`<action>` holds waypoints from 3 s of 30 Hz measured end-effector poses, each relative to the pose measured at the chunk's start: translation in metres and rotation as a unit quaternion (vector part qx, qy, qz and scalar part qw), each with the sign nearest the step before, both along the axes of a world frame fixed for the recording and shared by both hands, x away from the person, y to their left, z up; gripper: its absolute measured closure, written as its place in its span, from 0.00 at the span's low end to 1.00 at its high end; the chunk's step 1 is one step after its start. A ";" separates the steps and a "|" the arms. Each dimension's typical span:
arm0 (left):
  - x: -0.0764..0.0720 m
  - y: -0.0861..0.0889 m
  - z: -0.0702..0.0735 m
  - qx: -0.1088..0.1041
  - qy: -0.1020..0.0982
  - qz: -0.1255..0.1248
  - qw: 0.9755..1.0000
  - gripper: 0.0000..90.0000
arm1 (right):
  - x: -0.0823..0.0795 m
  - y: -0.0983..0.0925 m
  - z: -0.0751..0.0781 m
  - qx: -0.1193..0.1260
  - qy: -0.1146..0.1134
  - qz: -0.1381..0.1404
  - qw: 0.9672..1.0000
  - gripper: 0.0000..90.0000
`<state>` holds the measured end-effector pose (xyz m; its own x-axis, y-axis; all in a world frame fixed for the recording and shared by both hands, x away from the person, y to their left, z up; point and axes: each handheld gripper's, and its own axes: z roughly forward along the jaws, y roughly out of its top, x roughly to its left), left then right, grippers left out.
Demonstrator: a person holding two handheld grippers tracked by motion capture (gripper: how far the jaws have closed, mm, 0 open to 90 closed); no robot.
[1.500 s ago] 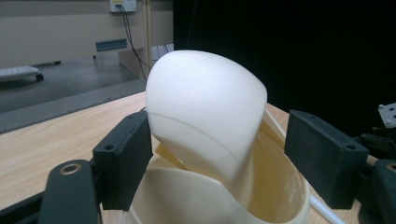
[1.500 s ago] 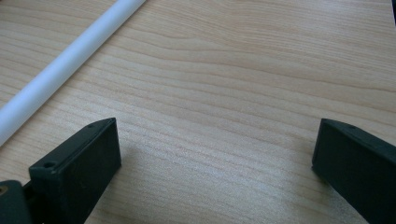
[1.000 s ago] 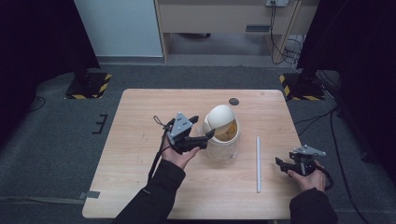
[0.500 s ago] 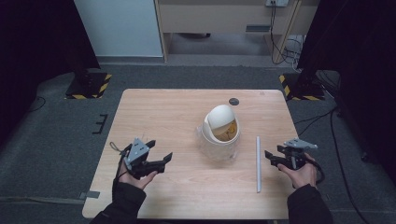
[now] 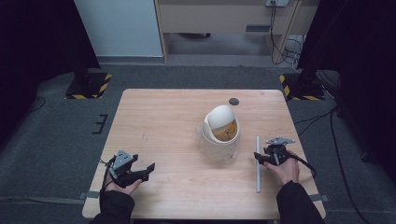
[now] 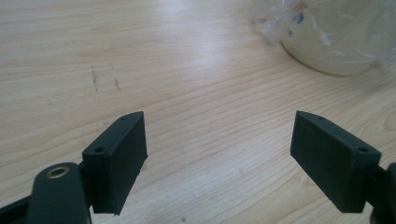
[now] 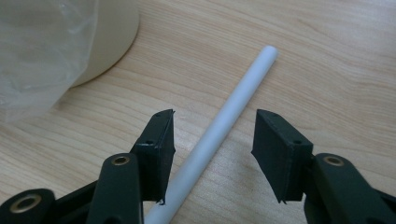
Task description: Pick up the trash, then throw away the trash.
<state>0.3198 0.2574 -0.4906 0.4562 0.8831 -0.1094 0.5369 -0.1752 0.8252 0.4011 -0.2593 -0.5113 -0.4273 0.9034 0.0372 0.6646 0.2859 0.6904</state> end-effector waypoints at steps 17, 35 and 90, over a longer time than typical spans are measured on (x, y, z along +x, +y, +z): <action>0.005 -0.004 -0.005 0.011 0.016 -0.016 1.000 0.20 | 0.003 0.001 -0.007 -0.031 0.034 -0.008 0.999 0.88; 0.004 -0.006 -0.002 -0.002 0.001 -0.022 1.000 0.20 | -0.005 -0.021 0.033 0.082 -0.079 -0.024 0.993 0.89; 0.005 -0.137 0.088 -0.137 -0.148 -0.125 0.972 0.28 | -0.042 0.010 0.161 0.285 -0.319 0.091 0.899 0.89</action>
<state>0.3245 0.1199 -0.4027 0.6992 0.6975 -0.1567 0.2385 -0.0211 0.9709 0.3587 -0.2497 -0.3507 -0.6646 0.7282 0.1675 0.0592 -0.1722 0.9833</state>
